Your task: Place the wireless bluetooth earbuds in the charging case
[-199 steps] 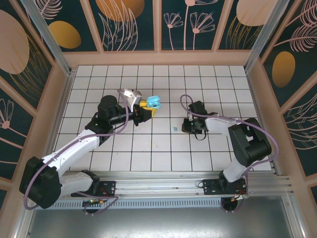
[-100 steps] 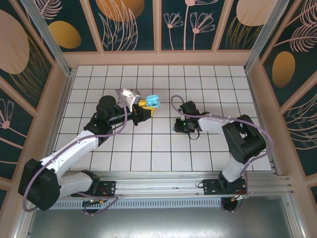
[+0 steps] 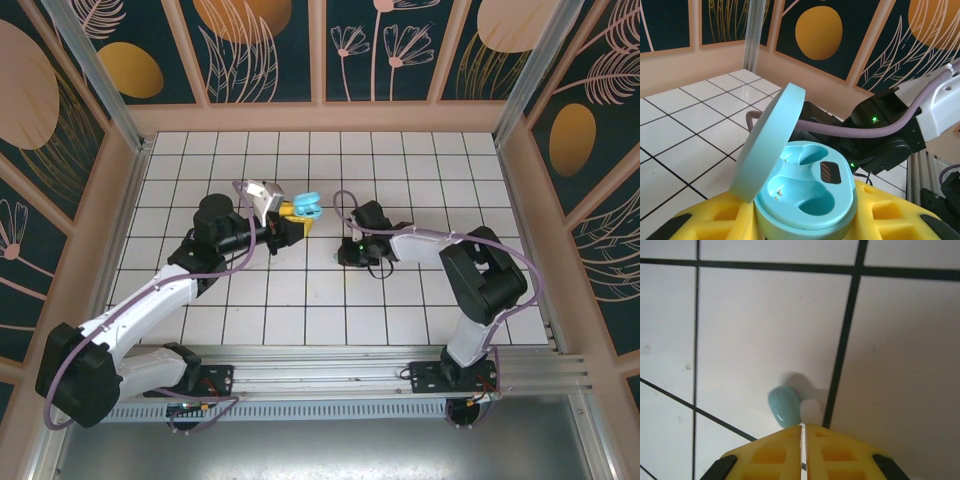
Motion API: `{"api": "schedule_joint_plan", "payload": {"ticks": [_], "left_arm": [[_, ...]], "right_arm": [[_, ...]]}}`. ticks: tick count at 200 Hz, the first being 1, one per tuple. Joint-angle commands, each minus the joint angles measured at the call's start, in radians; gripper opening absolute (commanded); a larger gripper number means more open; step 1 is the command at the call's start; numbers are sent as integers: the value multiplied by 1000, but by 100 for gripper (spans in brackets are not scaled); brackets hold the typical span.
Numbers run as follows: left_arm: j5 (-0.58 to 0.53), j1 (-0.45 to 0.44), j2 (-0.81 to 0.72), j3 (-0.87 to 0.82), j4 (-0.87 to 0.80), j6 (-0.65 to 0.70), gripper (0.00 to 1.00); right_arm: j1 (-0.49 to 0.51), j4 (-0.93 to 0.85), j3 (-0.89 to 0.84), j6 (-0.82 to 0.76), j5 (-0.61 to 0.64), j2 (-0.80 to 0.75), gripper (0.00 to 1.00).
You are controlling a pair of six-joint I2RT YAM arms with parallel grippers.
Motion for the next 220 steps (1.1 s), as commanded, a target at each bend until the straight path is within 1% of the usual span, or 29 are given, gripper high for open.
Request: {"api": "schedule_joint_plan", "payload": {"ticks": [1,28,48,70,95,109,149,175,220], "left_arm": [[-12,-5,-32,-7,-3,20,0],[-18,-5,-42,-8,-14,25,0],[-19,-6,-46,-8,-12,25,0],[-17,-5,-42,-5,-14,23,0],[-16,-5,-40,0,-16,22,0],[-15,-5,-38,0,-15,21,0],[-16,-5,-35,5,-26,24,0],[-19,-4,-38,6,-31,29,0],[-23,-5,-35,5,-35,29,0]], "right_arm": [[4,-23,42,-10,-38,-24,11],[-20,-80,65,-80,-38,-69,10],[-16,-169,128,-190,23,-52,12],[18,-263,207,-307,103,4,21],[50,-323,270,-386,158,63,29],[60,-354,306,-414,177,98,31],[95,-414,378,-476,234,167,32],[111,-433,397,-500,271,189,33],[125,-449,405,-517,281,220,33]]}}
